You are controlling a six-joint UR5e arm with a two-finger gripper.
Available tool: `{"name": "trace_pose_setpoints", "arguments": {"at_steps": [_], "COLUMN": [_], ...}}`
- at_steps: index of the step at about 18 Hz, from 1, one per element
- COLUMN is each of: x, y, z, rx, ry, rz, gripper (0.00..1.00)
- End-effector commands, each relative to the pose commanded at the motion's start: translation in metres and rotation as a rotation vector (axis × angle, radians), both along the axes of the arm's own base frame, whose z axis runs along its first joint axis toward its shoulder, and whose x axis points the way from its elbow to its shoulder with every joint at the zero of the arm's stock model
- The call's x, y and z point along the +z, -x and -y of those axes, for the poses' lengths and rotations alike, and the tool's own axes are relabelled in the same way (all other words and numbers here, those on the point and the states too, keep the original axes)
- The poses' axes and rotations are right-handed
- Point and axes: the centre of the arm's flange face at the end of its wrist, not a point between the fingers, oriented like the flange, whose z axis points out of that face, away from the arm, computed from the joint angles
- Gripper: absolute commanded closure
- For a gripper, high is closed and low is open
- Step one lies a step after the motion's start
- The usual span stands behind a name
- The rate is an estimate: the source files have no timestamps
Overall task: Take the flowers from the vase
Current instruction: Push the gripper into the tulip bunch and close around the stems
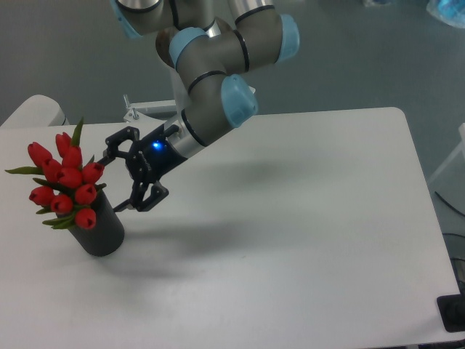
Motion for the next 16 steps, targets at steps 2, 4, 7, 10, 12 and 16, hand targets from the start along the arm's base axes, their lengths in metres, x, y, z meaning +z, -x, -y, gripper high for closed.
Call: {"name": "trace_pose_setpoints", "arguments": {"at_steps": [2,4,7,10,12,16], "x": [0.001,0.0,-0.009,-0.018,-0.017,-0.018], "y": [-0.005,-0.011,-0.016,-0.018,-0.021,-0.032], "z": [-0.003,-0.006,-0.012,-0.017,-0.018,-0.023], "rx": [-0.007,-0.018,-0.029,-0.036,-0.039,-0.053], "ry": [-0.01,-0.014,-0.021,-0.018,-0.029,-0.026], "rz": [0.014,0.022,0.051,0.059,0.075,0.095], "gripper": [0.0,0.0,0.0,0.0,0.0,0.0]}}
